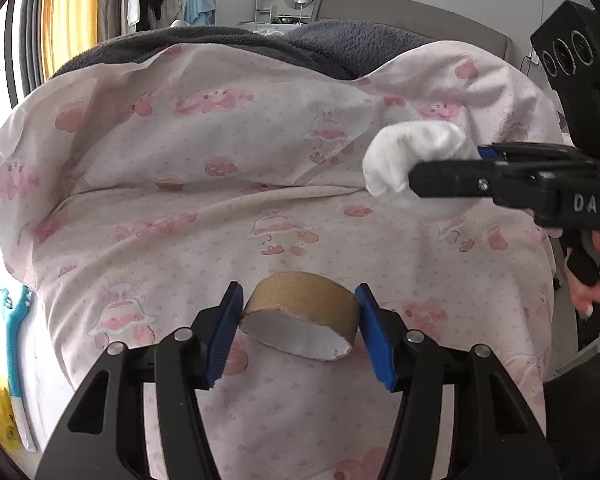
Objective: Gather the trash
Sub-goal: 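Grasp the second tape core with the left tool while the right tool grasps a white sock, then carry the tape core and white sock from the bed toward the teal bin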
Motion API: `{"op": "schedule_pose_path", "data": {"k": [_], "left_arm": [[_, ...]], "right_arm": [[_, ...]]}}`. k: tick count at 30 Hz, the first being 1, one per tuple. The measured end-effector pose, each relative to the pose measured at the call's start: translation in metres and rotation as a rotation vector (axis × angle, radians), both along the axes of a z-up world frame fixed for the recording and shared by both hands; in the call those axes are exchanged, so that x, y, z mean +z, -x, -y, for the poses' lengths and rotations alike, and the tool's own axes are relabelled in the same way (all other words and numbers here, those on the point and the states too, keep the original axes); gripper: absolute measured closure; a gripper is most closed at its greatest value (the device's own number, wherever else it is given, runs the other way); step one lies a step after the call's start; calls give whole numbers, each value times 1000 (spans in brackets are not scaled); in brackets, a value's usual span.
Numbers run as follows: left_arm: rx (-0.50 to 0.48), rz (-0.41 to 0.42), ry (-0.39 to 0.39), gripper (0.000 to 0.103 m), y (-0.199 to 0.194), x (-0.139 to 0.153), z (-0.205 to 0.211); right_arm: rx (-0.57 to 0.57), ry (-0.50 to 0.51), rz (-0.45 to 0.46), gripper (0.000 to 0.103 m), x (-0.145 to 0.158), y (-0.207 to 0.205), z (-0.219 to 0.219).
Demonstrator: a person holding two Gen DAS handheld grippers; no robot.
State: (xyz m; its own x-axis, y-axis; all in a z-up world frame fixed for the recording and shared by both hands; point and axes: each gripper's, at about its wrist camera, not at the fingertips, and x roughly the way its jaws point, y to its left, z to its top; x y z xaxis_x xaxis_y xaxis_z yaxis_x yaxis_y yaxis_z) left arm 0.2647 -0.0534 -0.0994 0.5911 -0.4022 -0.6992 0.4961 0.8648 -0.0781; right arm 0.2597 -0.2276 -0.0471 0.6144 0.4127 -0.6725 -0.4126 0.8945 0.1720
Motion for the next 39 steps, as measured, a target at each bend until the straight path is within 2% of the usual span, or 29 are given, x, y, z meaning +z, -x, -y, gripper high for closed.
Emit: {"op": "schedule_pose_path", "data": {"k": [6,12,16,21,31,39], "left_arm": [[81,23,-16,43,14,8,-4],[203,29,51,44,26,18,-25],[243,58,7,44,35,23,-40],[322,74,4,44,41,27,-72],[444,13,-60,44,46,9,-139],[525,-65,-55,44,52,-13,-189]], "right_arm": [[-5,-25,0,67,4,14,-10],[17,-19,-5,67,2,35,-32],[20,-38,-8,67,3,44,-42],[37,-71,-7,67,6,57,-63],[128,-86,-11,67,6,59,-124],[205,-89,-12,67,5,57,-172]]}}
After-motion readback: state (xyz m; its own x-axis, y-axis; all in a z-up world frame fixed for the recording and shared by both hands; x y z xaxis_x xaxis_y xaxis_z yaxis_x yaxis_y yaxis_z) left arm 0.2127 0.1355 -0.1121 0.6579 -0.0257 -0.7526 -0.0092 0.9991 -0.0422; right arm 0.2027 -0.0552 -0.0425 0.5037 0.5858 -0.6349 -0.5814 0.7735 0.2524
